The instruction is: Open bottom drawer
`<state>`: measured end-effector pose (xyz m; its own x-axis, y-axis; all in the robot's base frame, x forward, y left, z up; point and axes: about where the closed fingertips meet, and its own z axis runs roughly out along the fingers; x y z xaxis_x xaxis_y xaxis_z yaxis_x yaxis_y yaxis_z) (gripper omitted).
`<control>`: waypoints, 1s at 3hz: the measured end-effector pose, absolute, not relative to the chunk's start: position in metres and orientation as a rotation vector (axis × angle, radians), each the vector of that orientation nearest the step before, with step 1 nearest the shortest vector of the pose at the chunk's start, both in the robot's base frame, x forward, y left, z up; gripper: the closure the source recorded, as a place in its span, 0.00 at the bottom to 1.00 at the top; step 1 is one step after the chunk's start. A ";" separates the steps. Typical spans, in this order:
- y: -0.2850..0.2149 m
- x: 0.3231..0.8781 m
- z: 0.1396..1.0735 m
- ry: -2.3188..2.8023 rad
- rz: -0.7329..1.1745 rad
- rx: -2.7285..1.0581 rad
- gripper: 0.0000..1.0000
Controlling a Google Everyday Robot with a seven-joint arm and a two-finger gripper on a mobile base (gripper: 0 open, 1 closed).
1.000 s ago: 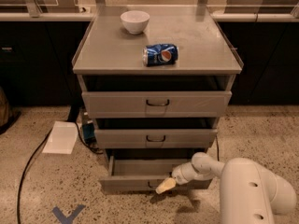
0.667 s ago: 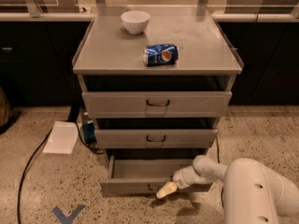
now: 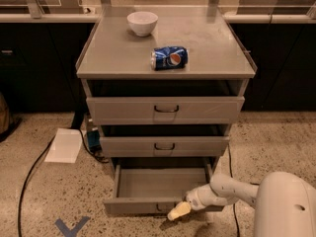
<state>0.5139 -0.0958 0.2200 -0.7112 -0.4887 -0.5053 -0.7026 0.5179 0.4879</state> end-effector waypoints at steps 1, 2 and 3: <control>-0.094 0.511 0.218 2.468 1.013 -1.007 0.00; -0.096 0.497 0.218 2.495 1.051 -1.001 0.00; -0.096 0.497 0.221 2.496 1.052 -1.001 0.00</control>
Offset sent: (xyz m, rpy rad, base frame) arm -0.0935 -0.0175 -0.0220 0.0338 0.2832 0.0408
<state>0.4966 -0.0962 0.2205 -0.7312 -0.4982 -0.4659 -0.6814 0.5022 0.5324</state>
